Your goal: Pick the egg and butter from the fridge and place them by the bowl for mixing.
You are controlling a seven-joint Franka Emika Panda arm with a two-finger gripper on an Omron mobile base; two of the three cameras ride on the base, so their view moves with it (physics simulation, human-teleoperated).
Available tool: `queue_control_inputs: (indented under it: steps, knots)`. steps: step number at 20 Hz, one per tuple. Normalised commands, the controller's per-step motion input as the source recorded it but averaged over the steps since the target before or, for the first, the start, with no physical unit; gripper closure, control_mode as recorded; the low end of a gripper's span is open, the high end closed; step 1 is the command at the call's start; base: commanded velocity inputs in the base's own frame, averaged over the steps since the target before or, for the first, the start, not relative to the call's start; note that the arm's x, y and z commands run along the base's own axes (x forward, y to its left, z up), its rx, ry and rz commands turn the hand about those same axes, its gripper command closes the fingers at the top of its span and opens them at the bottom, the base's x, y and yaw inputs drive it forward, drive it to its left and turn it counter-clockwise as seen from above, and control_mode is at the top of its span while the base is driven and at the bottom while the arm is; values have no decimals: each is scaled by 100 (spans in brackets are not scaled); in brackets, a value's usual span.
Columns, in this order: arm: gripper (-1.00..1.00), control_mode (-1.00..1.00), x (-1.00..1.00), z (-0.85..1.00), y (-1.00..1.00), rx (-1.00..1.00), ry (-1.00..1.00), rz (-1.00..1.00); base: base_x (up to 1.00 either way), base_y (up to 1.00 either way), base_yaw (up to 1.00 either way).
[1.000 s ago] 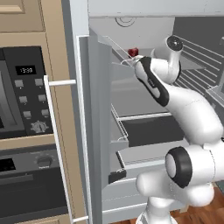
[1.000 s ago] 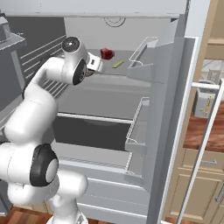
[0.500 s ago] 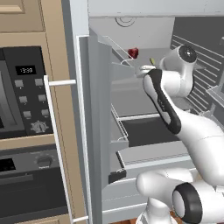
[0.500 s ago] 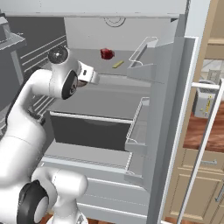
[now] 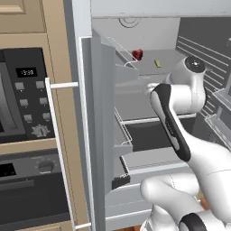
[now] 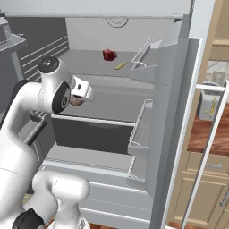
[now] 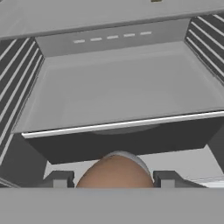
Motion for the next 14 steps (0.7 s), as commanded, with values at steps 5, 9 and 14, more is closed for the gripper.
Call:
queue_control_inputs:
  steps: [5,9,14]
  knots:
    - [100,-100,-43,-38,4,-1,12,0,0,0,0]
    - [100,-100,-27,-43,1,-5,11,0,0,0,0]
    - [100,-100,-15,-29,1,-11,7,0,0,0,0]
